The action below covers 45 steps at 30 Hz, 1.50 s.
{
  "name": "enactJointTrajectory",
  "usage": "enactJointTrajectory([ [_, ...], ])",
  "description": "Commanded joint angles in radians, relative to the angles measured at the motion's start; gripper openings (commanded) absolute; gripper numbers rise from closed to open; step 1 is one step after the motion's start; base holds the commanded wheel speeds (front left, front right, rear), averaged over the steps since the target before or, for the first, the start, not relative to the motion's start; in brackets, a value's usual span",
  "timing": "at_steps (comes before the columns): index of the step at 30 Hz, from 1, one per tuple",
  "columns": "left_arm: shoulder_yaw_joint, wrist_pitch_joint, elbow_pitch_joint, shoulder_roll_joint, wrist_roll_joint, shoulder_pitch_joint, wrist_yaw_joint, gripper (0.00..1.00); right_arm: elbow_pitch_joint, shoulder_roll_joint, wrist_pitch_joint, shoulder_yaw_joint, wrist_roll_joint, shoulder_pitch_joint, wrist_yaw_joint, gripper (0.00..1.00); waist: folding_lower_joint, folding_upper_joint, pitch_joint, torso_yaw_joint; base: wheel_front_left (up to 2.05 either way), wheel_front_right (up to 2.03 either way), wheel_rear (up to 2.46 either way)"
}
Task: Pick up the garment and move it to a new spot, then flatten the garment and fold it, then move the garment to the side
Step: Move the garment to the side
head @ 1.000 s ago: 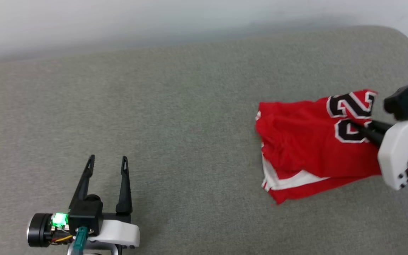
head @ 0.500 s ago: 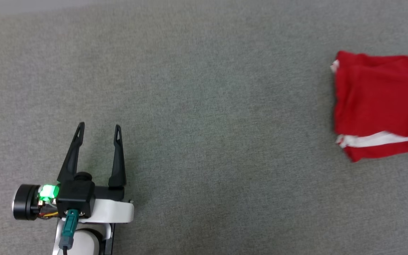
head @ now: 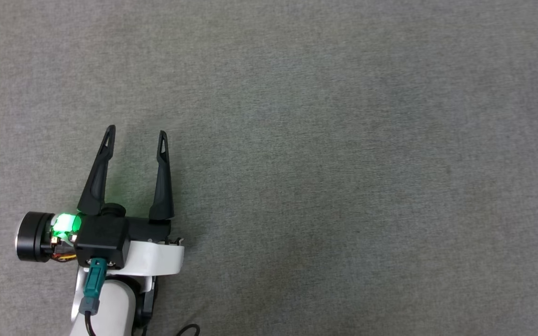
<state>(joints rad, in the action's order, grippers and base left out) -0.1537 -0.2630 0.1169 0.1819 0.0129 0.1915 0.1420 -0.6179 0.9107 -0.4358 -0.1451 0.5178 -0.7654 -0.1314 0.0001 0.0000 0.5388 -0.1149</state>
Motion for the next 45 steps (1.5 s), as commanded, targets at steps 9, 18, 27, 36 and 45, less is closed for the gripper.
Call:
enactJointTrajectory([
  [9, -0.011, -0.002, -0.01, 0.003, -0.004, -0.004, 0.019, 1.0, -0.084, -0.082, 0.08, 0.097, -0.118, -0.04, 0.002, 1.0, -0.0001, 0.0, -0.022, 0.012, 0.0, 0.0, 0.0],
  [18, -0.011, -0.002, -0.035, -0.009, -0.027, -0.082, 0.038, 1.0, 0.033, -0.151, 0.298, 0.143, -0.222, 0.027, 0.002, 1.0, -0.0001, 0.0, -0.182, 0.015, 0.0, 0.0, 0.0],
  [27, 0.008, -0.002, -0.062, -0.02, -0.052, -0.168, 0.041, 1.0, 0.213, -0.319, 0.551, 0.208, -0.286, 0.121, 0.001, 1.0, -0.0001, 0.0, -0.311, 0.045, 0.0, 0.0, 0.0],
  [36, 0.02, -0.002, -0.088, -0.024, -0.067, -0.224, 0.031, 1.0, 0.403, -0.554, 0.666, 0.218, -0.321, 0.298, 0.001, 1.0, -0.0001, 0.0, -0.415, 0.092, 0.0, 0.0, 0.0],
  [45, 0.028, -0.002, -0.114, -0.034, -0.078, -0.269, 0.019, 1.0, 0.467, -0.714, 0.687, 0.181, -0.341, 0.49, 0.001, 1.0, -0.0001, 0.0, -0.484, 0.125, 0.0, 0.0, 0.0],
])
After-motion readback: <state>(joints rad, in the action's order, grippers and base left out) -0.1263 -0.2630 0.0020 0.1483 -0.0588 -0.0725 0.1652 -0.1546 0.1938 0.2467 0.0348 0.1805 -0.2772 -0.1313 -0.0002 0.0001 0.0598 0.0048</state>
